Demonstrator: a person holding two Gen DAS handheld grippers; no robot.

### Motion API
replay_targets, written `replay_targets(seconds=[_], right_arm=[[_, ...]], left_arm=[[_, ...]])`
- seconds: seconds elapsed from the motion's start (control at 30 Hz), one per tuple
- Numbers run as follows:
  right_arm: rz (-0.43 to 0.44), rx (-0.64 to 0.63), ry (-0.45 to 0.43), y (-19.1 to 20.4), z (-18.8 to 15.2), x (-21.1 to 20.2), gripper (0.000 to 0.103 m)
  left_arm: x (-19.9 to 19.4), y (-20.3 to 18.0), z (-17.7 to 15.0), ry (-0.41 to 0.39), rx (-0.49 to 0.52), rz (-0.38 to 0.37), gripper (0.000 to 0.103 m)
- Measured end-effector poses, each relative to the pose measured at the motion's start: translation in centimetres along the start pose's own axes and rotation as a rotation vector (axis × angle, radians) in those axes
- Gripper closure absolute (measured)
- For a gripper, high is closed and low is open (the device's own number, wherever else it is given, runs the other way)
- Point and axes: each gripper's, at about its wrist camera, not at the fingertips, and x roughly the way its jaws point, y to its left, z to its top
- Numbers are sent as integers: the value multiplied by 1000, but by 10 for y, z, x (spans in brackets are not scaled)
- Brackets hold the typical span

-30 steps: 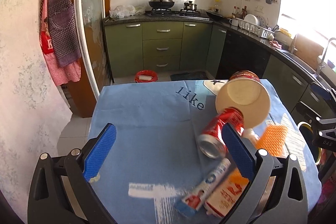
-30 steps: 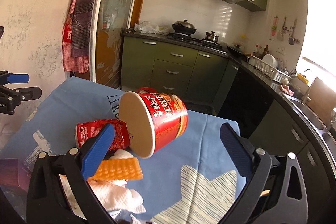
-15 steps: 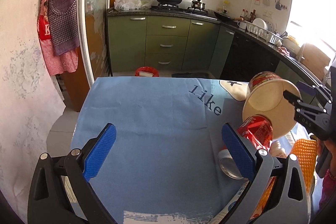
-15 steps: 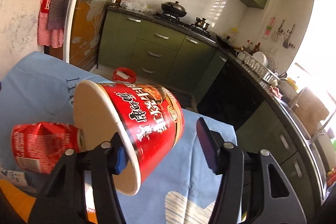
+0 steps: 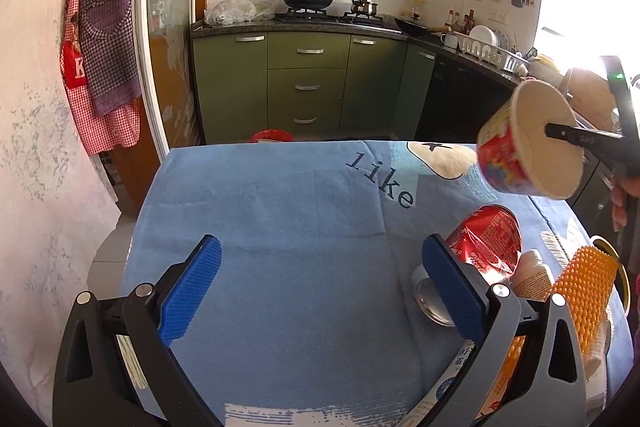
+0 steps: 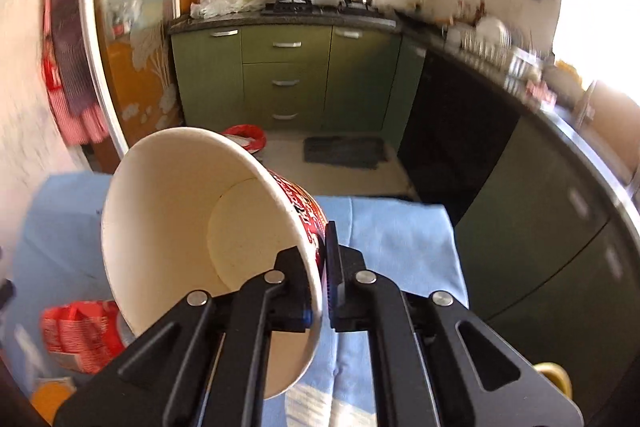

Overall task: Collect trash
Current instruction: 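Carry the red cup over the yellow-rimmed bin and open the right tool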

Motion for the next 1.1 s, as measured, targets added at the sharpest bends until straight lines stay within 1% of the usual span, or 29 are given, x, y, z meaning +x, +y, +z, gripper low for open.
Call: replay_targets(seconds=[0.1, 0.17, 0.27, 0.33, 0.43, 0.5, 0.57, 0.67, 0.77, 0.87, 0.93, 0.97, 1.0, 1.07, 1.1], right_arm=[[71, 117, 45, -41, -10, -17, 98], [108, 208, 72, -77, -23, -34, 98], [122, 330, 103, -129, -48, -60, 98], [94, 398, 121, -161, -66, -77, 98], [26, 502, 166, -214, -96, -98, 97], [-8, 568, 202, -244, -115, -105, 97], [-63, 602, 241, -268, -132, -108, 97], [-118, 634, 299, -288, -155, -103, 97], [-130, 654, 355, -296, -174, -89, 97], [-139, 675, 391, -307, -190, -72, 96], [-155, 697, 409, -319, -200, -62, 89], [-170, 719, 406, -325, -201, -57, 76], [-190, 732, 409, -330, -202, -52, 68], [-217, 739, 405, -335, -205, -49, 68], [-212, 748, 399, -336, -207, -50, 68]], left_arm=[[-2, -1, 0, -1, -1, -6, 4], [-4, -2, 0, -7, 2, -7, 4], [-7, -4, 0, -22, 13, 1, 4], [-9, -5, 0, -29, 20, 4, 4], [-10, -7, 0, -30, 24, 5, 4], [-9, -8, -1, -30, 29, 8, 4], [-10, -9, -1, -33, 33, 12, 4], [-8, -9, -1, -29, 34, 15, 4], [-5, -9, -1, -24, 37, 24, 4], [-3, -8, -2, -19, 37, 27, 4], [-2, -8, -2, -17, 37, 29, 4], [-2, -8, -2, -17, 37, 29, 4], [-2, -7, -2, -18, 36, 30, 4], [-2, -7, -1, -21, 35, 34, 4], [-3, -6, 0, -22, 34, 35, 4]])
